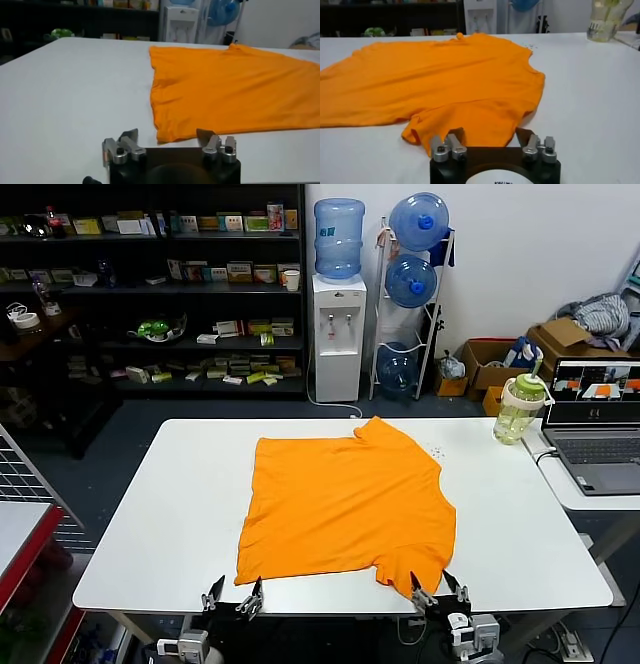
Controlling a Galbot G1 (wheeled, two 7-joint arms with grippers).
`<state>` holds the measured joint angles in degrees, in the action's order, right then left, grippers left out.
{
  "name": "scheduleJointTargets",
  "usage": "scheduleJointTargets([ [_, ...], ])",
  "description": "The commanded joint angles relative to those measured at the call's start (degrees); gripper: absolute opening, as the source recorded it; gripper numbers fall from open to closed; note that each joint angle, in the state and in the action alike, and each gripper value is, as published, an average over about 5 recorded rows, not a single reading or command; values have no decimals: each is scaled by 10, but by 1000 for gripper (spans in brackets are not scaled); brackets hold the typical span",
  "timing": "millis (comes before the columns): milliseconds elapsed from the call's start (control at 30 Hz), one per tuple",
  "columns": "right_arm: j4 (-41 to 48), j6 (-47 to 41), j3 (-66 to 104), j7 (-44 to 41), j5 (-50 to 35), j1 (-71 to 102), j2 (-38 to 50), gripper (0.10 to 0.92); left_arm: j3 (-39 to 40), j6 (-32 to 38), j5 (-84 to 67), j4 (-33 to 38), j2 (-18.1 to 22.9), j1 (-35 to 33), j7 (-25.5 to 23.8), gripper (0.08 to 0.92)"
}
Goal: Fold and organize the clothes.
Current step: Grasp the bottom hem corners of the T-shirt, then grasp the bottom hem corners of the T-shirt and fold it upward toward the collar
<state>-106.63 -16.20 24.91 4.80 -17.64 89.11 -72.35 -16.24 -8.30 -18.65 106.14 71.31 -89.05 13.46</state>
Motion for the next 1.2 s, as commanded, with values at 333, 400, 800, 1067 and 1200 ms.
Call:
scheduleJointTargets([
  [333, -14, -2, -2, 2, 3, 16, 3, 233, 5, -5, 4, -8, -3, 7, 5, 399],
  [400, -22, 1, 0, 2, 2, 21, 5, 182, 6, -4, 4, -8, -2, 6, 6, 347],
  [800, -157, 26, 25, 18, -36, 151, 57, 124, 4, -7, -25, 59, -27, -29, 24, 100],
  [1067, -238, 49, 36, 44, -40, 251, 68, 124, 1, -28, -94, 174, -89, -108, 55, 100],
  [1200, -256, 52, 35, 55, -41, 255, 64, 124, -5, -30, -100, 198, -103, -130, 65, 100],
])
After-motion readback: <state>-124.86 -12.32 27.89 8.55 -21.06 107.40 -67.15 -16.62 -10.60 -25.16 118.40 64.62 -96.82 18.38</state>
